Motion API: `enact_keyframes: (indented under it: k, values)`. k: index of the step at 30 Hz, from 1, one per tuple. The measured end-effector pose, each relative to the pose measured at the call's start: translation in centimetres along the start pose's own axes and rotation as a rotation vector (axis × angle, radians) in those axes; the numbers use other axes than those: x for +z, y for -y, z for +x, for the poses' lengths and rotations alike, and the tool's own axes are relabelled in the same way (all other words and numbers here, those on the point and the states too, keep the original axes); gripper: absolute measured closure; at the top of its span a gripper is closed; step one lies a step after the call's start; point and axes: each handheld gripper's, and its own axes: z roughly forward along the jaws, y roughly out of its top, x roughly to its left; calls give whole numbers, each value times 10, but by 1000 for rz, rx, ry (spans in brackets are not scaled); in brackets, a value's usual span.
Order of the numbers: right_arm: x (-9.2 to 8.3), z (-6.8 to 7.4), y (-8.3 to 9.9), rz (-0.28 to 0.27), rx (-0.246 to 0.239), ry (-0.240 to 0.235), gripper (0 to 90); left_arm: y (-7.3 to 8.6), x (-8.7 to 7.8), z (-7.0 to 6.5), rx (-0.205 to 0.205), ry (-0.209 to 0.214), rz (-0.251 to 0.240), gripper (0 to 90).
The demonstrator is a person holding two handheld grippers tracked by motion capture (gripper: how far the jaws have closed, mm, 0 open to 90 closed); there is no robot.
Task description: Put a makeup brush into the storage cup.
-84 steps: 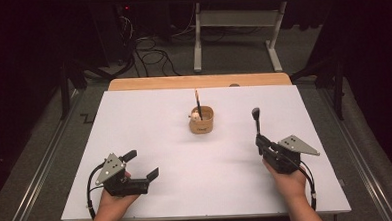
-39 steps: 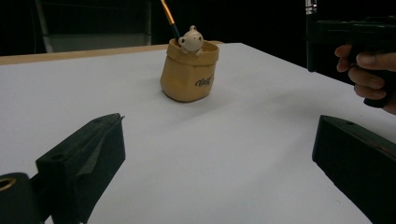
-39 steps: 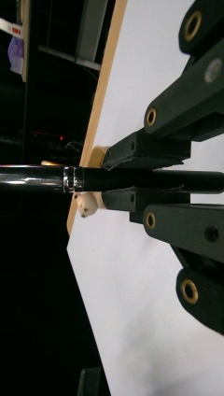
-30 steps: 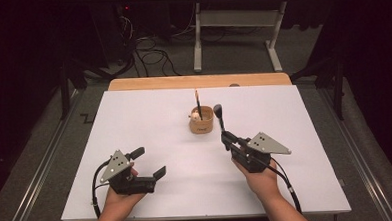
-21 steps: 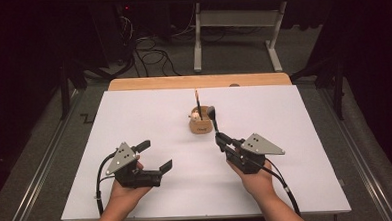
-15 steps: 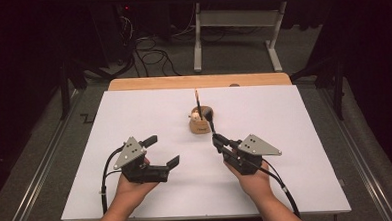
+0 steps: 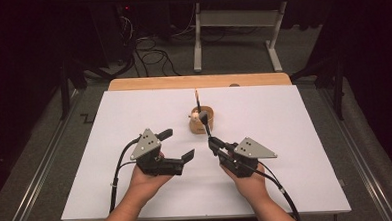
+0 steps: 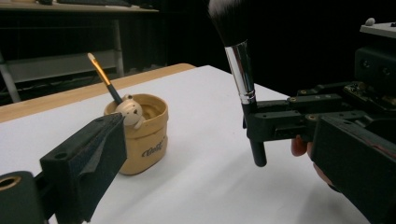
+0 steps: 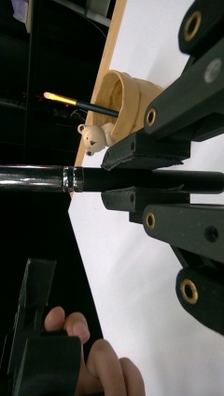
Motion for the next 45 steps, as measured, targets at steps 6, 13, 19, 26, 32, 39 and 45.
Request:
enact_keyframes:
  k: [6,13,19,26,32,39,45]
  values:
    - [1,1,1,6,2,-4,807,-3,12,-1,-21,27,1,66]
    - [3,4,2,-5,0,-18,807,-4,22,0,-41,43,-3,90]
    - [3,5,2,-17,5,-27,807,-4,24,0,-50,60,3,125]
    - [4,9,2,-17,9,-39,807,-4,25,0,-58,68,0,185]
    - [3,10,2,-20,9,-43,807,-3,26,-1,-66,100,-2,307]
    - [4,12,2,-20,-3,-57,807,-4,25,-1,-75,114,-20,431]
    - [4,15,3,-17,0,-63,807,-5,25,0,-88,125,-33,506]
